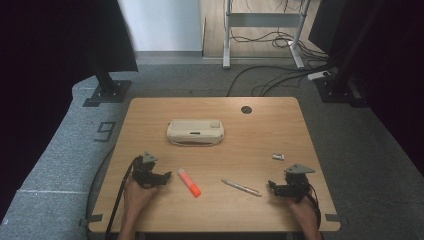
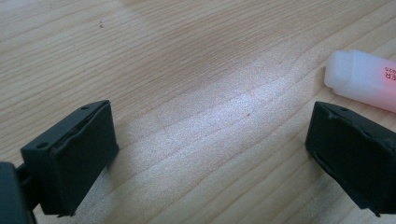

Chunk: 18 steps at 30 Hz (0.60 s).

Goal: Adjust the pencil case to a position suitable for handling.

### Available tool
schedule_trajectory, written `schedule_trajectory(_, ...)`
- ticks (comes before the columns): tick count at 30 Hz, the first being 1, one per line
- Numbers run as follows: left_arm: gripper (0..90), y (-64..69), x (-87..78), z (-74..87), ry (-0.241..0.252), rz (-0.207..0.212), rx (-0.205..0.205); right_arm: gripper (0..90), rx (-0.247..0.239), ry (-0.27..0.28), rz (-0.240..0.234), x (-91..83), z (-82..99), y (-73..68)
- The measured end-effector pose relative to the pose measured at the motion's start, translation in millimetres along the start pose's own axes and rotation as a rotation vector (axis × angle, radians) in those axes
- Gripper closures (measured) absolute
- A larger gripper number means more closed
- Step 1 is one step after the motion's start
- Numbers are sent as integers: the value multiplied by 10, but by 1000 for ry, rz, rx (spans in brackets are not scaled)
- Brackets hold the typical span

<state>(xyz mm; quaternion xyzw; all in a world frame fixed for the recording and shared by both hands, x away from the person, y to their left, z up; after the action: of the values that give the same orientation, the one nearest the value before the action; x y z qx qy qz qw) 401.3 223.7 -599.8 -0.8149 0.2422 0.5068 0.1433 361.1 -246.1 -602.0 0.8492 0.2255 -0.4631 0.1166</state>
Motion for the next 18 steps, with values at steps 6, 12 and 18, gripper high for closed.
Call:
schedule_trajectory(6, 0, 13, 8, -6, -9, -9, -15, 131, 0, 0, 0, 0, 1, 0)
schedule_trajectory(12, 7, 24, -5, 12, -4, -16, -28, 130, 0, 0, 0, 0, 0, 1)
schedule_trajectory(18, 125, 53, -29, 2, 26, 0, 14, 126, 4, -3, 1, 4, -7, 1)
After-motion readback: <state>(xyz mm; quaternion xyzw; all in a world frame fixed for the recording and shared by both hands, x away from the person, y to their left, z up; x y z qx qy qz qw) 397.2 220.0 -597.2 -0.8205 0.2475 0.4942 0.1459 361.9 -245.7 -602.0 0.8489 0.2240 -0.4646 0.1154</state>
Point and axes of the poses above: each handheld gripper's, and its own axes: x roughly forward along the jaws, z roughly out of its underside, y roughly to its right, the point moved 7 cm from there along x, roughly forward along the jaws, and after that the axes turned 15 degrees about -y, right-handed, at the moved point
